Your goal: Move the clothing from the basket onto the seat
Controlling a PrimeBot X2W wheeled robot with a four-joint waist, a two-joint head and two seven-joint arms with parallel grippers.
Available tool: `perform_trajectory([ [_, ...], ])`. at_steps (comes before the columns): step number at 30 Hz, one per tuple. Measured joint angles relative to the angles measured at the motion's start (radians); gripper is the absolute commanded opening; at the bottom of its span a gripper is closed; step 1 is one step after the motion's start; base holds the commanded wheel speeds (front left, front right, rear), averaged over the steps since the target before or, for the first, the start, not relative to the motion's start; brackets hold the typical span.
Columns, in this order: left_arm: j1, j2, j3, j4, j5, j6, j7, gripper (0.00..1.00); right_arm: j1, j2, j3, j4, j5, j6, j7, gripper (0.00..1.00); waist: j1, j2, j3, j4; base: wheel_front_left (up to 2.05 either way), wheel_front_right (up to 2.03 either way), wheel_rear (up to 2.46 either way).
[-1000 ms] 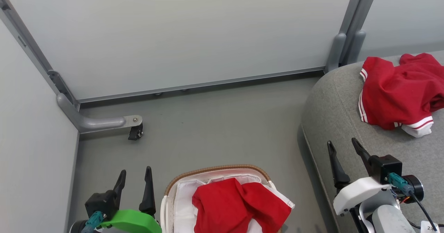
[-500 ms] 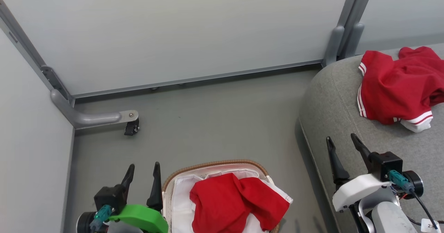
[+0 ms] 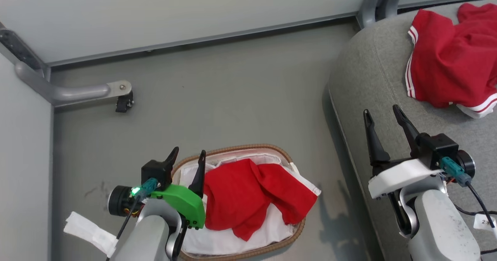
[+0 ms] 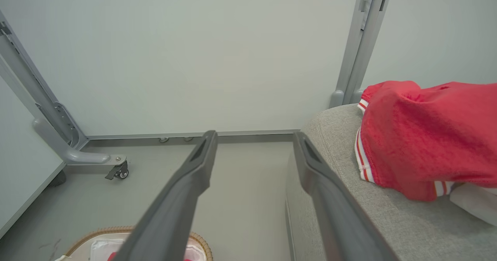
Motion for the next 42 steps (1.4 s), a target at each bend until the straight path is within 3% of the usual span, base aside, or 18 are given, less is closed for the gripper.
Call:
perform_trajectory([
  [4,-0.072,0.0,-0.042,0.12,-0.021,0.0,0.027,1.0,-0.038,0.0,0.015,-0.014,0.012,0.0,0.0,1.0,0.0,0.0,0.069,-0.023,0.0,0.0,0.0],
  [10,-0.163,-0.001,-0.082,0.313,-0.075,0.005,0.149,1.0,-0.094,0.0,0.07,-0.038,0.031,0.0,0.0,1.0,0.0,0.0,0.182,-0.08,0.0,0.0,0.0],
  [19,-0.257,-0.002,-0.101,0.455,-0.08,0.027,0.175,1.0,-0.144,-0.001,0.129,-0.071,0.073,0.0,0.0,1.0,0.0,0.0,0.312,-0.159,0.0,0.0,0.0],
  [42,-0.382,0.072,-0.049,0.558,-0.146,0.101,0.201,1.0,-0.234,-0.001,0.217,-0.144,0.167,0.0,0.0,1.0,0.0001,0.0,0.552,-0.311,0.0,0.0,0.0],
])
